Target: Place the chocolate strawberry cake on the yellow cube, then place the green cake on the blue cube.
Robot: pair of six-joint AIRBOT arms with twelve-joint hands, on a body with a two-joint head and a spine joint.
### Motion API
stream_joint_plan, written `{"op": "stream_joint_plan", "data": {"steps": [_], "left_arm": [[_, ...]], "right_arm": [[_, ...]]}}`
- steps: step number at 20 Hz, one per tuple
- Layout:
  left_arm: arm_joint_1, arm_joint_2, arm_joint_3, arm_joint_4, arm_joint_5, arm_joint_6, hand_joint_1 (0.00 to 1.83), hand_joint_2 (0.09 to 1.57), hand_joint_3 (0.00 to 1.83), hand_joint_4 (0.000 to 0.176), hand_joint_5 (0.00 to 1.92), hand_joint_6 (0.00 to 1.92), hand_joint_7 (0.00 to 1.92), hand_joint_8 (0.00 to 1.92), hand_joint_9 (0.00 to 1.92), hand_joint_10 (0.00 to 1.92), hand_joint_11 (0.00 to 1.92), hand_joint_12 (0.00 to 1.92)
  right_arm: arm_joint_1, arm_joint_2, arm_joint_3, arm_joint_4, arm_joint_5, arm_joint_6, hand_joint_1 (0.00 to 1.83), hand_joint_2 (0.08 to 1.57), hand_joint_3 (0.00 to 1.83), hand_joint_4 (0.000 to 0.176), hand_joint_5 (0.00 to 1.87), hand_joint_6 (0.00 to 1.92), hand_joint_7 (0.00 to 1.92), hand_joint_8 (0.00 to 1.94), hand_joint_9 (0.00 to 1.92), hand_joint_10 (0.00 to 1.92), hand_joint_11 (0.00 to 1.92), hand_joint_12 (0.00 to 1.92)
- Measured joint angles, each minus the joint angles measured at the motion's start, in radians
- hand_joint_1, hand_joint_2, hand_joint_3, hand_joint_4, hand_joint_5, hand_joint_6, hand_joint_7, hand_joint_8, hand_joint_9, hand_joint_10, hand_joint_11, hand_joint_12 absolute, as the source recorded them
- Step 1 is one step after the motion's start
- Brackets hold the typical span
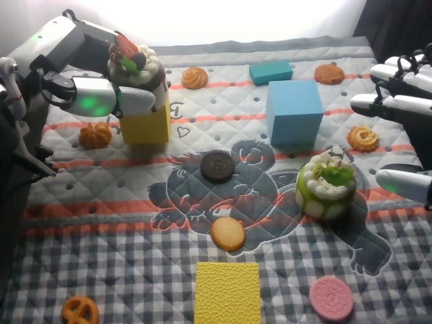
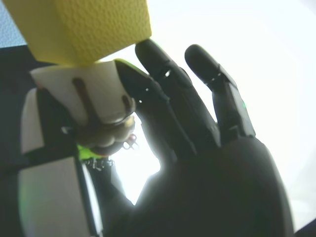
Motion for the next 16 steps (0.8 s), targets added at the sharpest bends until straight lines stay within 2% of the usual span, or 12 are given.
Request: {"op": "stream_joint_plan", "data": {"steps": [1,2,3,4,5,7,9,12,13,14,15,16], "left_arm": [[0.000,0.000,0.000,0.003,0.000,0.000,1.34,1.06,0.00,0.000,0.87,0.39,1.10,0.84,0.97,0.23,0.18,1.37],[0.000,0.001,0.000,0.003,0.000,0.000,1.12,1.01,0.00,0.000,0.91,0.14,1.04,0.43,0.96,0.21,0.16,1.38],[0.002,0.001,0.000,0.004,-0.001,-0.001,1.07,1.00,0.00,0.000,0.93,0.04,1.07,0.22,0.95,0.20,0.14,1.42],[0.002,0.003,-0.005,0.003,-0.001,-0.002,1.03,1.00,0.00,0.000,0.93,0.01,1.10,0.11,0.95,0.19,0.14,1.44],[0.006,0.003,-0.005,0.010,-0.005,-0.005,1.03,1.00,0.00,0.000,0.93,0.00,1.11,0.06,0.95,0.18,0.12,1.41],[0.011,0.003,-0.005,0.010,-0.009,-0.005,1.02,1.00,0.00,0.000,0.93,0.00,1.12,0.04,0.96,0.19,0.12,1.45],[0.011,0.008,-0.014,0.014,-0.009,-0.004,1.02,1.00,0.00,0.000,0.93,0.00,1.13,0.03,0.95,0.19,0.12,1.46],[0.012,0.009,-0.016,0.011,-0.010,-0.003,1.04,1.00,0.00,0.000,0.93,0.00,1.13,0.02,0.95,0.21,0.11,1.50],[0.013,0.009,-0.018,0.011,-0.012,-0.003,1.05,0.99,0.00,0.000,0.94,0.00,1.14,0.02,0.95,0.22,0.10,1.50],[0.016,0.009,-0.018,0.011,-0.016,-0.004,1.05,0.99,0.00,0.000,0.94,0.00,1.13,0.01,0.94,0.21,0.09,1.50],[0.017,0.009,-0.020,0.012,-0.019,-0.004,1.05,0.99,0.00,0.000,0.94,0.00,1.13,0.01,0.94,0.22,0.11,1.50],[0.017,0.014,-0.026,0.010,-0.019,-0.002,1.04,1.00,0.00,0.000,0.94,0.00,1.13,0.01,0.94,0.22,0.10,1.50]], "right_arm": [[0.000,0.000,0.000,0.000,0.000,0.000,0.22,1.21,0.00,0.097,0.39,0.00,0.19,0.00,0.18,0.00,0.05,0.57],[0.000,0.000,0.000,0.000,0.000,0.000,0.22,1.21,0.00,0.095,0.40,0.00,0.19,0.00,0.18,0.00,0.06,0.57],[0.000,0.000,0.000,0.000,0.000,0.000,0.22,1.21,0.00,0.087,0.39,0.00,0.19,0.00,0.17,0.00,0.05,0.57],[-0.003,0.000,0.000,0.000,0.000,0.000,0.21,1.21,0.00,0.087,0.40,0.00,0.19,0.00,0.18,0.00,0.06,0.57],[-0.004,0.000,0.000,0.001,-0.001,0.000,0.22,1.21,0.00,0.080,0.41,0.00,0.20,0.00,0.18,0.00,0.06,0.57],[-0.005,0.000,0.000,0.000,-0.001,0.000,0.24,1.21,0.00,0.082,0.40,0.00,0.19,0.00,0.17,0.00,0.06,0.56],[-0.005,0.000,0.000,0.001,0.000,0.000,0.22,1.20,0.00,0.073,0.42,0.00,0.21,0.00,0.19,0.00,0.07,0.55],[-0.005,0.000,0.000,0.002,-0.001,0.000,0.21,1.20,0.00,0.071,0.41,0.00,0.20,0.00,0.19,0.00,0.07,0.54],[-0.005,0.000,0.000,0.001,0.000,0.000,0.23,1.20,0.00,0.082,0.40,0.00,0.19,0.00,0.19,0.00,0.07,0.54],[-0.005,0.000,0.000,0.001,0.000,0.000,0.24,1.21,0.00,0.083,0.40,0.00,0.19,0.00,0.18,0.00,0.07,0.54],[-0.005,0.000,0.000,0.001,0.000,0.000,0.24,1.20,0.00,0.097,0.40,0.00,0.19,0.00,0.18,0.00,0.06,0.53],[-0.005,0.000,0.000,0.001,0.000,0.000,0.22,1.20,0.00,0.097,0.40,0.00,0.19,0.00,0.18,0.00,0.07,0.53]]}}
